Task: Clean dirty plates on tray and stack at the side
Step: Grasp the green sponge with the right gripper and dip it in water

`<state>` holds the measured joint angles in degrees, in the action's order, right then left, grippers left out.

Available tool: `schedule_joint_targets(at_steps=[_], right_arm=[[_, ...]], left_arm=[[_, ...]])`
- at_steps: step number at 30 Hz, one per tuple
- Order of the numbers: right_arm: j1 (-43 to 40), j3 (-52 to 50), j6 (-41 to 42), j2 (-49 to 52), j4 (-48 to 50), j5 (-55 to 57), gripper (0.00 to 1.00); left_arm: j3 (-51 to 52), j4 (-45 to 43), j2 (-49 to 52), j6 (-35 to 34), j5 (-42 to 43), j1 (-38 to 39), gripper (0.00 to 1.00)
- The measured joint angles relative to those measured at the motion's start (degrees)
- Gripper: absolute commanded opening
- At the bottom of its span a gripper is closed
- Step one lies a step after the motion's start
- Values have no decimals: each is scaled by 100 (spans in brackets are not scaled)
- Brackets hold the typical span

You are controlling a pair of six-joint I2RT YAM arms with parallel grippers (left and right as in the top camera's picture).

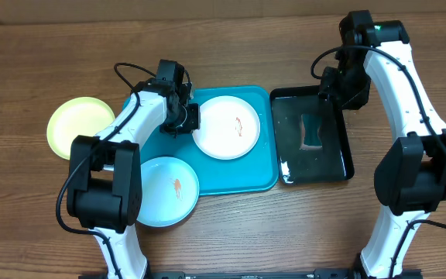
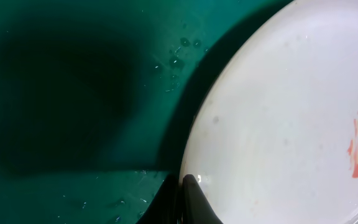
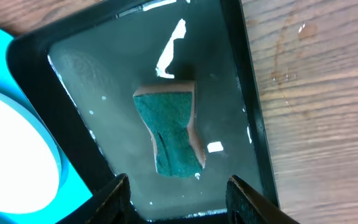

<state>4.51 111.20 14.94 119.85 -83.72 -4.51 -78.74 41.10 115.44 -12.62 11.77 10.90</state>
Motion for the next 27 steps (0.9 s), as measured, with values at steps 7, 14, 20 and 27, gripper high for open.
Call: schedule_joint_targets(at_steps=[7, 14, 20, 27], right_arm=[[129, 0, -160, 0, -258, 0, 57], [463, 0, -271, 0, -293, 81, 60], [525, -162, -299, 0, -273, 205, 60], [525, -1019, -299, 0, 535, 350, 59]], left_arm=[[2, -2, 0, 138, -114, 0, 4], [0, -4, 0, 229, -153, 2, 4], [0, -4, 0, 234, -157, 2, 4], [0, -9, 0, 234, -177, 2, 5]])
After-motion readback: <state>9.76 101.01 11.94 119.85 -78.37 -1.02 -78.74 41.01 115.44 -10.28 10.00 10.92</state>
